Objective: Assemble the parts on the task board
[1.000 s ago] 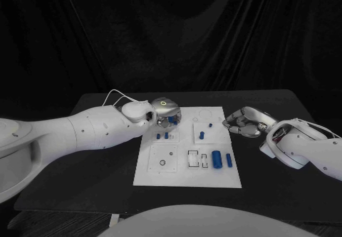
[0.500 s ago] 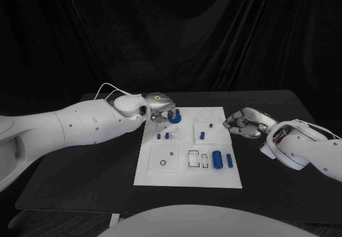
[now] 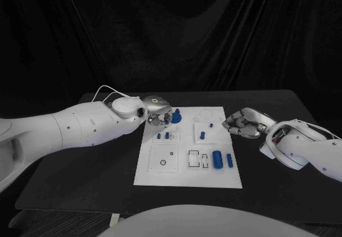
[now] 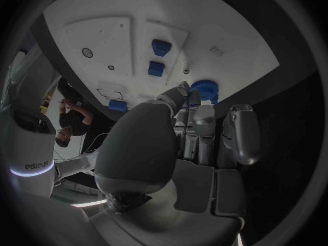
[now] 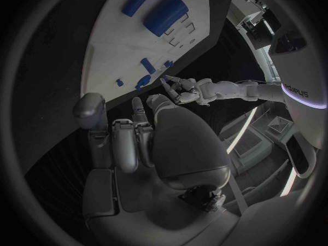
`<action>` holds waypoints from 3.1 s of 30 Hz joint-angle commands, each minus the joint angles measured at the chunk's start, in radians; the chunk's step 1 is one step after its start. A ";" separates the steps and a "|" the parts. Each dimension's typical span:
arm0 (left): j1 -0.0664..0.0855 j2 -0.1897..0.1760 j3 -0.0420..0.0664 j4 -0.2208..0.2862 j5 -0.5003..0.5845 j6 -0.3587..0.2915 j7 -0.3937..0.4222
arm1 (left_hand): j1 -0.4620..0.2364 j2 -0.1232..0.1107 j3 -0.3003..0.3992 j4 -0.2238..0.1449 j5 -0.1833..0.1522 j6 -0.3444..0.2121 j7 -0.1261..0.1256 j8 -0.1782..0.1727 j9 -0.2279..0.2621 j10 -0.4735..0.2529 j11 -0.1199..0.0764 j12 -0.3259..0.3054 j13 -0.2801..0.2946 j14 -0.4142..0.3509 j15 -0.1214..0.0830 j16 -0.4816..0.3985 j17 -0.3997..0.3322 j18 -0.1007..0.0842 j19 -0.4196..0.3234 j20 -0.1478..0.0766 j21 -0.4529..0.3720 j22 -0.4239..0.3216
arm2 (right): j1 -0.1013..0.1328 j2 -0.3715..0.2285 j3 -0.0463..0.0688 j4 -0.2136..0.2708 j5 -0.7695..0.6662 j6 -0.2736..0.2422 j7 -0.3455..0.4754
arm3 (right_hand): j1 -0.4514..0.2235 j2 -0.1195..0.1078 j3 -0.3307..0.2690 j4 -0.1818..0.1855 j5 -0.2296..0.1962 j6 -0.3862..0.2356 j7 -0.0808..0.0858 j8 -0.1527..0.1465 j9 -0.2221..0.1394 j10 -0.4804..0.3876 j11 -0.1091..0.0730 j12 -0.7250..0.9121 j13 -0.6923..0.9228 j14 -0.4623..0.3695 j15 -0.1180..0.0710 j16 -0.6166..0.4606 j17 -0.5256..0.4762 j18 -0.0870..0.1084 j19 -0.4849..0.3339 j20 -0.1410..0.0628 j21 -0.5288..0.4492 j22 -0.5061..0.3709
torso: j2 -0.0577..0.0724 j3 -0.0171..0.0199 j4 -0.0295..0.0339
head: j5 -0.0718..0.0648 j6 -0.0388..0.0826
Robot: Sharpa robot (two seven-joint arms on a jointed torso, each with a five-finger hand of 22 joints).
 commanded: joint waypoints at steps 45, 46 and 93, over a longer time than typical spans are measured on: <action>-0.029 0.032 0.001 -0.052 -0.001 0.037 -0.025 | 0.003 -0.013 0.008 -0.001 0.006 -0.005 -0.003 -0.009 -0.003 0.004 -0.004 -0.012 -0.005 -0.018 0.000 -0.019 -0.018 -0.008 -0.012 0.002 -0.021 0.171 | -0.004 -0.005 0.001 0.004 -0.004 0.007 -0.018 | 0.003 -0.004 0.008 0.000 0.003 0.004 -0.001 0.004 0.001 0.025 -0.008 -0.005 0.167 0.063 -0.004 -0.008 0.134 0.018 -0.008 -0.004 -0.010 0.102 | -0.001 -0.0002 -0.0013 | -0.002 0.000; -0.029 0.032 0.001 -0.052 -0.001 0.037 -0.025 | 0.003 -0.013 0.008 -0.001 0.006 -0.005 -0.003 -0.009 -0.003 0.004 -0.004 -0.012 -0.005 -0.019 0.000 -0.020 -0.020 -0.008 -0.012 0.002 -0.021 0.171 | -0.004 -0.005 0.001 0.004 -0.004 0.007 -0.018 | 0.003 -0.004 0.008 0.000 0.003 0.004 -0.001 0.004 0.001 0.025 -0.008 -0.005 0.167 0.063 -0.004 -0.008 0.134 0.018 -0.008 -0.004 -0.010 0.102 | 0.000 -0.0002 -0.0012 | -0.002 0.000; -0.043 0.046 0.000 -0.067 -0.001 0.066 -0.041 | 0.000 -0.024 0.013 -0.006 0.016 -0.022 -0.010 -0.025 -0.012 0.009 -0.007 -0.025 -0.009 -0.039 0.001 -0.042 -0.047 -0.004 -0.024 0.003 -0.043 0.166 | -0.006 -0.002 0.001 0.000 -0.004 0.016 -0.026 | 0.006 -0.004 0.011 -0.001 0.003 0.003 -0.001 0.004 0.001 0.022 -0.008 -0.006 0.164 0.062 -0.004 -0.010 0.132 0.019 -0.010 -0.004 -0.016 0.101 | -0.001 0.0001 -0.0012 | 0.000 0.000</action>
